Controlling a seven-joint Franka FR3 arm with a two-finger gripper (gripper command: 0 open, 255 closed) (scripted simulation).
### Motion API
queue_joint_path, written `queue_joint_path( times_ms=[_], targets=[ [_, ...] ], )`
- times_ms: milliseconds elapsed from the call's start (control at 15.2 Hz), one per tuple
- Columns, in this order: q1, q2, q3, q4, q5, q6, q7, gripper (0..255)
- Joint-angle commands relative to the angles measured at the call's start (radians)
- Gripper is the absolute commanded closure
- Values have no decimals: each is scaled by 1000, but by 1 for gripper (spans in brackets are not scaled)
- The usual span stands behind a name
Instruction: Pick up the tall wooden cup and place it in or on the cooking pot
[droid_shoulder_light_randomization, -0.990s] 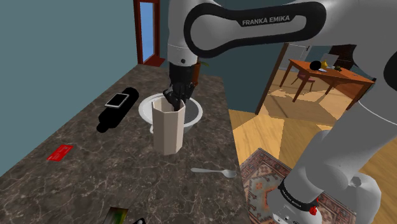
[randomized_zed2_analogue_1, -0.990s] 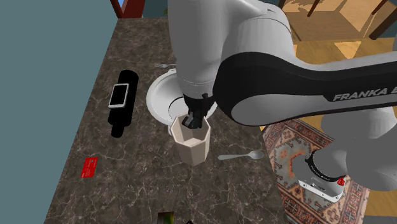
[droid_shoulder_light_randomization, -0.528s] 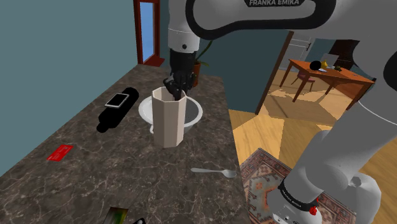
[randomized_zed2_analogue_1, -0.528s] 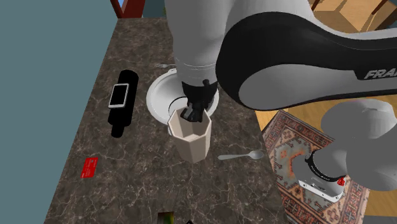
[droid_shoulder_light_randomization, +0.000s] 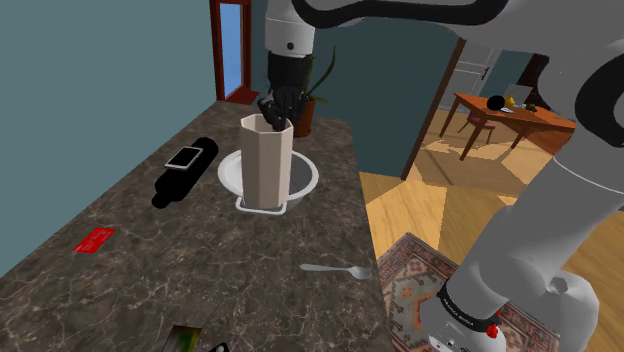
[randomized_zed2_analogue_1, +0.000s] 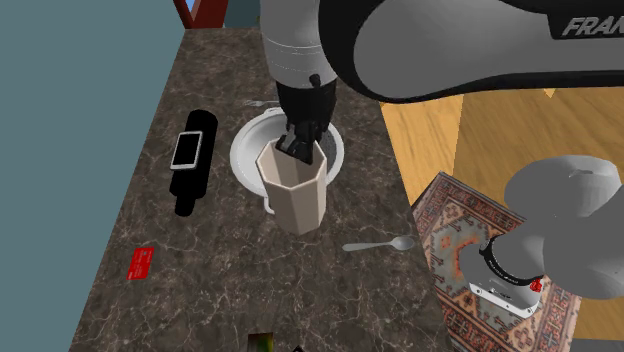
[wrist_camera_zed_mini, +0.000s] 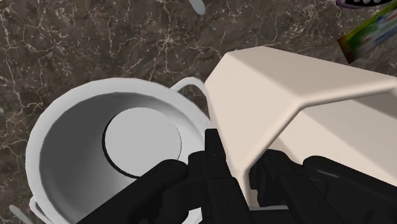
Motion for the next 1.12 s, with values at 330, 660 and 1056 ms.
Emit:
queue_joint_path(
  times_ms=[330,660,1056],
  targets=[
    [-55,152,-57,229,-54,-86,-112,255],
    [-79,310,-86,477,-98,-182,-180,255],
    [-30,710,-130,1171,-190,-476,-273,255]
  ],
)
